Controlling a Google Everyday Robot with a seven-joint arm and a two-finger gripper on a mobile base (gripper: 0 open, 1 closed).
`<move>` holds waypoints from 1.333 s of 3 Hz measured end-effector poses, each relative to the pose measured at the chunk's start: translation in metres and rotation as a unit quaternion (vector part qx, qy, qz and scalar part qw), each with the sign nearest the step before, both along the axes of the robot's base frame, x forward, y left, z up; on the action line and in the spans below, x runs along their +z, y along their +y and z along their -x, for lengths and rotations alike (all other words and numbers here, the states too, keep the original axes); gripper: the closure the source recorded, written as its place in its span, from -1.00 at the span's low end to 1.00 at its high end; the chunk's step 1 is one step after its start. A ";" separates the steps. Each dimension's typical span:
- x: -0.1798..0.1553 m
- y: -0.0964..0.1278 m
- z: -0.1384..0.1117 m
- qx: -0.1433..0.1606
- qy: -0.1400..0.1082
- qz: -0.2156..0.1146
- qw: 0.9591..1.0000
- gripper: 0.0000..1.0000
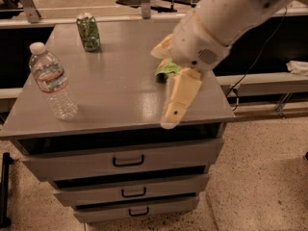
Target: Move water bottle near green can
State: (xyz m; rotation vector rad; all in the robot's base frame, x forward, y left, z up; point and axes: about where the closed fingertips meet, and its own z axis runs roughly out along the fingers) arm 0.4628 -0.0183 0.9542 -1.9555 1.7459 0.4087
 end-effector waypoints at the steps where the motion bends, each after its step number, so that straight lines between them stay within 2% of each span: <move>1: 0.009 0.080 0.013 0.065 -0.016 -0.014 0.998 -1.00; 2: 0.009 0.080 0.013 0.065 -0.016 -0.014 0.998 -1.00; 3: 0.006 0.097 0.002 0.063 -0.021 -0.056 0.996 -1.00; 4: -0.004 0.141 -0.025 0.070 -0.029 -0.138 0.988 -1.00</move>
Offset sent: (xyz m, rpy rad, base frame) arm -0.0086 0.0593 0.0057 0.0252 -0.0226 0.0962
